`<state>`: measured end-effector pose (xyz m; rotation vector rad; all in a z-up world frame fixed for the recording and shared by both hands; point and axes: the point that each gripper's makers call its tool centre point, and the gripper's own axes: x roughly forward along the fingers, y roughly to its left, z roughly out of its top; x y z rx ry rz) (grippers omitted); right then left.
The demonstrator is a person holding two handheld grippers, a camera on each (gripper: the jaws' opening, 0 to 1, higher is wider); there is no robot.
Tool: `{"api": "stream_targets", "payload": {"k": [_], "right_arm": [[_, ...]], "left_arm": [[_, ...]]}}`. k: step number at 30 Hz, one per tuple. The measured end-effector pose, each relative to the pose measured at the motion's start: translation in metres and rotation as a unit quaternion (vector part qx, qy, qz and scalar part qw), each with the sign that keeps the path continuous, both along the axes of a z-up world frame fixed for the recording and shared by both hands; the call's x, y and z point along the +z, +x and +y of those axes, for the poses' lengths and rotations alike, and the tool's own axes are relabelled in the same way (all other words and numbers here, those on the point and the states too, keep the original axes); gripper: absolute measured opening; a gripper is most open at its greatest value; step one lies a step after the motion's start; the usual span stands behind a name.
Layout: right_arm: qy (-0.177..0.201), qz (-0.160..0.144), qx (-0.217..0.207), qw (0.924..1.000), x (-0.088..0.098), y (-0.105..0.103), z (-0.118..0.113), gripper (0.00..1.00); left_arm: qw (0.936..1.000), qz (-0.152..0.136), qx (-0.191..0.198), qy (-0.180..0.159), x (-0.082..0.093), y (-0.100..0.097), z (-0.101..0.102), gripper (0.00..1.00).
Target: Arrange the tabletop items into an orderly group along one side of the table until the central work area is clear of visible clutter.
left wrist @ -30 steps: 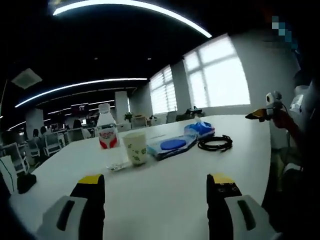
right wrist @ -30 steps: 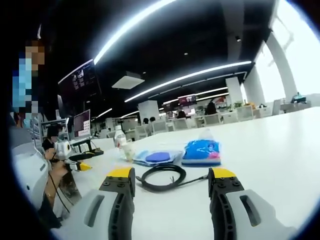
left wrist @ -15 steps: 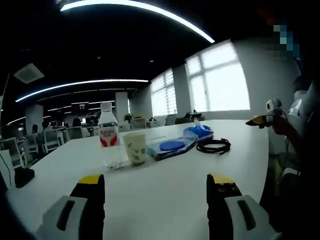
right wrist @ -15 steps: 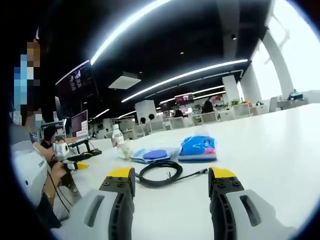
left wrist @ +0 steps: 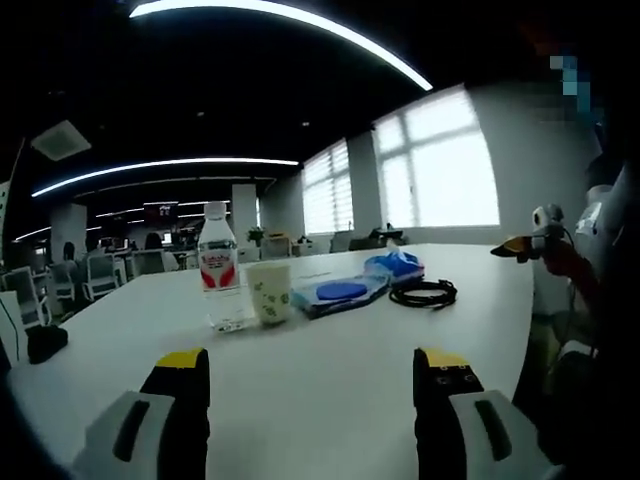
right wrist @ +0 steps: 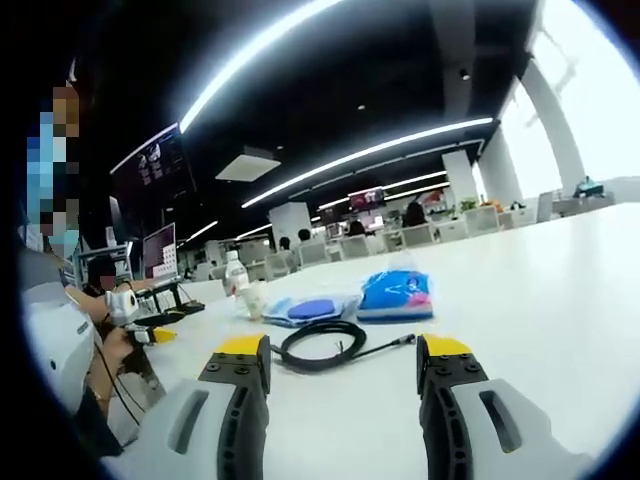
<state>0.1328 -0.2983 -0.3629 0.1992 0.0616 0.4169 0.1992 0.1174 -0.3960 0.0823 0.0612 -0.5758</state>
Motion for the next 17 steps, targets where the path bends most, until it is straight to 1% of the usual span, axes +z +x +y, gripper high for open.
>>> {"api": "stream_targets", "payload": {"k": [10,14,17], "right_arm": [[0.007,-0.001,-0.004,1.0000,-0.0031,-0.0050,0.0006,0.57],[0.012,0.000,-0.006,0.9999,-0.0042,-0.0060,-0.0003,0.57],[0.017,-0.004,-0.009,0.9998,-0.0029,-0.0048,-0.0022,0.57]], "left_arm": [[1.0000,-0.001,0.000,-0.004,-0.0004,-0.0035,0.0004,0.83],[0.9995,-0.008,-0.001,-0.030,0.0014,-0.0046,0.0028,0.83],[0.9996,-0.007,0.004,-0.028,0.0011,-0.0031,0.0044,0.83]]}}
